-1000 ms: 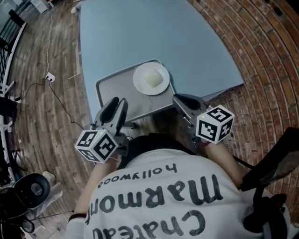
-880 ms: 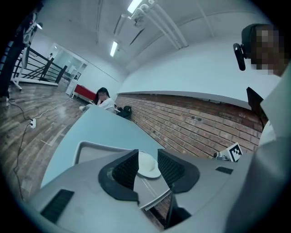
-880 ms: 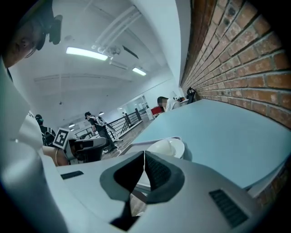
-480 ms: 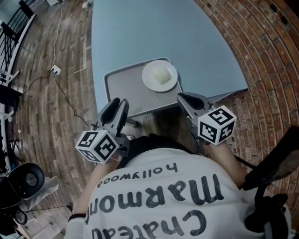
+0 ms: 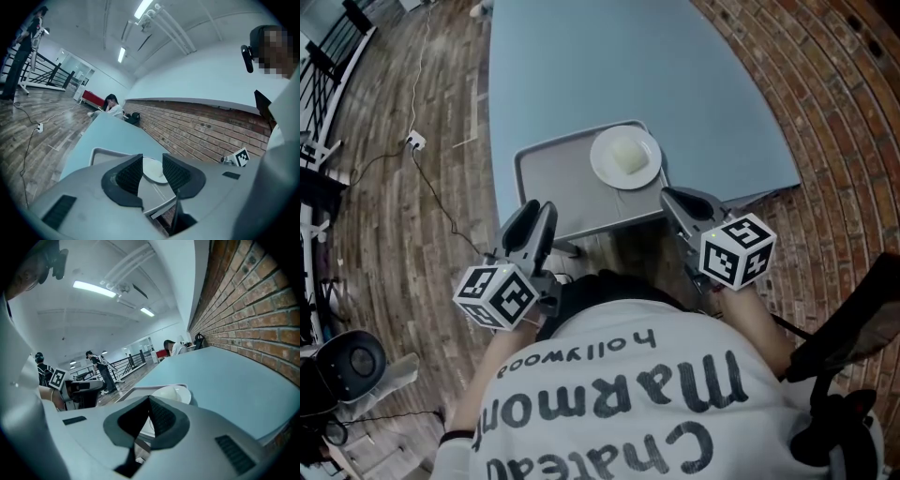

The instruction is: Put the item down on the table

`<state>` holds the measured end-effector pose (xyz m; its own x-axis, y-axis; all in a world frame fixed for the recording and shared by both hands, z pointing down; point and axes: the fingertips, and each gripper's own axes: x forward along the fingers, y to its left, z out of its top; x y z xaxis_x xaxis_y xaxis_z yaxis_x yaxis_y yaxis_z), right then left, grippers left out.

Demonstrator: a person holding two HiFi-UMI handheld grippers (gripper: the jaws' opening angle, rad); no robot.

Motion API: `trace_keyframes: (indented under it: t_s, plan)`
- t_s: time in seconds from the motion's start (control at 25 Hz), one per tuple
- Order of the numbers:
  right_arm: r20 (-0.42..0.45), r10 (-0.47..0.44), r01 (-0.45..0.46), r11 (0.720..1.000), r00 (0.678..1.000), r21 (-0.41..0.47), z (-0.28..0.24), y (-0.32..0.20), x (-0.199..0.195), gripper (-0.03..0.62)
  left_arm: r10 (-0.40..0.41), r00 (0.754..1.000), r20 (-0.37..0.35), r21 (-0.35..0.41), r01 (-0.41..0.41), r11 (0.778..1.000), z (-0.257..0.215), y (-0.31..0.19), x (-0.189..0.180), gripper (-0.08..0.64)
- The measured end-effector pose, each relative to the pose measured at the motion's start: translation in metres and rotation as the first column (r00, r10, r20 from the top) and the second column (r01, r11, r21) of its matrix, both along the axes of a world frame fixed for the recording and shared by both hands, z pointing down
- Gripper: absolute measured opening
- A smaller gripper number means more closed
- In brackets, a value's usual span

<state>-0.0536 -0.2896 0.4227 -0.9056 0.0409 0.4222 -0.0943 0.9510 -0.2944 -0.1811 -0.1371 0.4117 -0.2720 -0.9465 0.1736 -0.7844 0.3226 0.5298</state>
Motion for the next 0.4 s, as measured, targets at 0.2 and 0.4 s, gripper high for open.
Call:
trace_keyframes:
  t_s: [0.2, 0.4]
  plan:
    - [0.005, 0.038, -0.038, 0.998, 0.999, -0.042, 0.011, -0.019, -0.004, 0.009, -0.007, 1.0, 0.005, -0.002, 0.007, 1.0, 0.008, -0.009, -0.007, 0.133]
    - [-0.01, 0.057, -0.057, 0.997, 0.998, -0.046, 0.011, -0.041, 0.001, 0.009, -0.023, 0.999, -0.03, 0.007, 0.023, 1.0, 0.007, -0.023, -0.005, 0.133]
